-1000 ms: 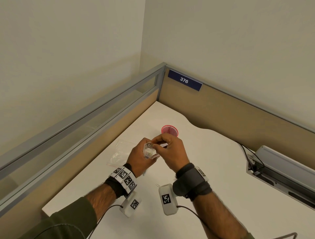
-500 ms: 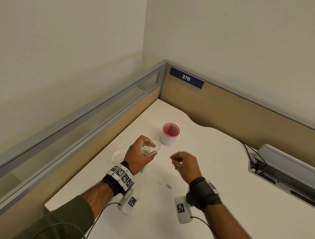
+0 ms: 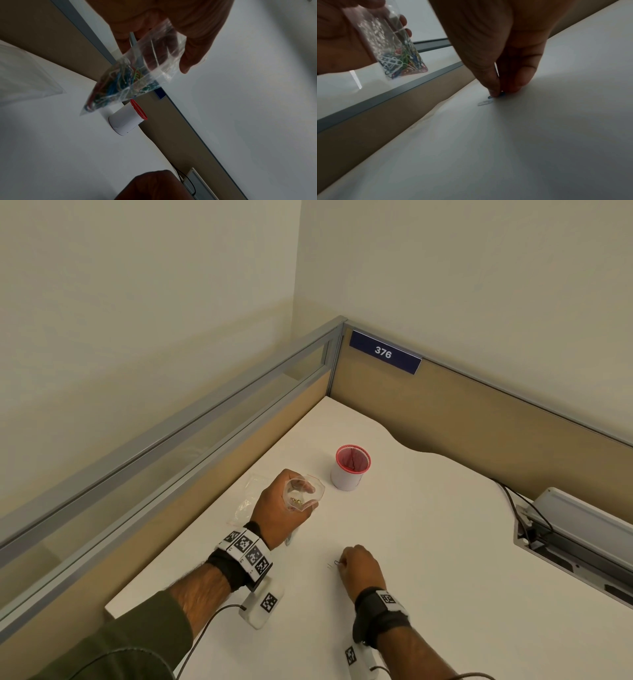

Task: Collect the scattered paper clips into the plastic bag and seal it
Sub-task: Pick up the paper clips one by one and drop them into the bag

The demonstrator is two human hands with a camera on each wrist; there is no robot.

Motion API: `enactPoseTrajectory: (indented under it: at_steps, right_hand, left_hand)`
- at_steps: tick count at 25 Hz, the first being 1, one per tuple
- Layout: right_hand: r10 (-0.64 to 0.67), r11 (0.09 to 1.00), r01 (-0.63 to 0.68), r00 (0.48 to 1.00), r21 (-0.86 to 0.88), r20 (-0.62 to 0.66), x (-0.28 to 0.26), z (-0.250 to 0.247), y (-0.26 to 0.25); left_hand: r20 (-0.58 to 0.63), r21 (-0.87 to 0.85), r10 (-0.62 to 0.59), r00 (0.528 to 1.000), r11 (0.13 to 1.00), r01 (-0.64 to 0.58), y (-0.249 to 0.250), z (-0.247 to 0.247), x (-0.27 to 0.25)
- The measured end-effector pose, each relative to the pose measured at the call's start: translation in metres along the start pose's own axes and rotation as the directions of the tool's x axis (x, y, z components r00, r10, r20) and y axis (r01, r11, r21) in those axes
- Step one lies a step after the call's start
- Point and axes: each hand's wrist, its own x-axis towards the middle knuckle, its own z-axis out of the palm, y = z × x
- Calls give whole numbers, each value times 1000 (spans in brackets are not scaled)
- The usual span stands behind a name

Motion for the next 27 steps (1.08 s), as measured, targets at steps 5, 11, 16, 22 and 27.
enactPoseTrajectory:
  at_steps: [5,11,16,22,27]
  right_hand:
    - [-67,997,68,997,-29,47,2,3,-11]
    - [-98,985,102,994,-141,38,-1,0,-17]
    - [-86,987,92,995,-132,51,0,-4,-20]
    - [-7,995,2,999,103,50,-3,-19,-11]
    - [-75,896,176,965,407,-251,-8,-83,-21]
  left_hand:
    - [-10,18,-2,1000,1000,2,-2,-6,3]
    - [-5,38,-8,1000,999,9,-2,-2,1]
    - [0,52,-4,1000,999,3,-2,-4,3]
    - [-7,51,3,1000,999,-2,-2,-5,3]
    - [-8,44,10,1000,999,-10,-7,-5,4]
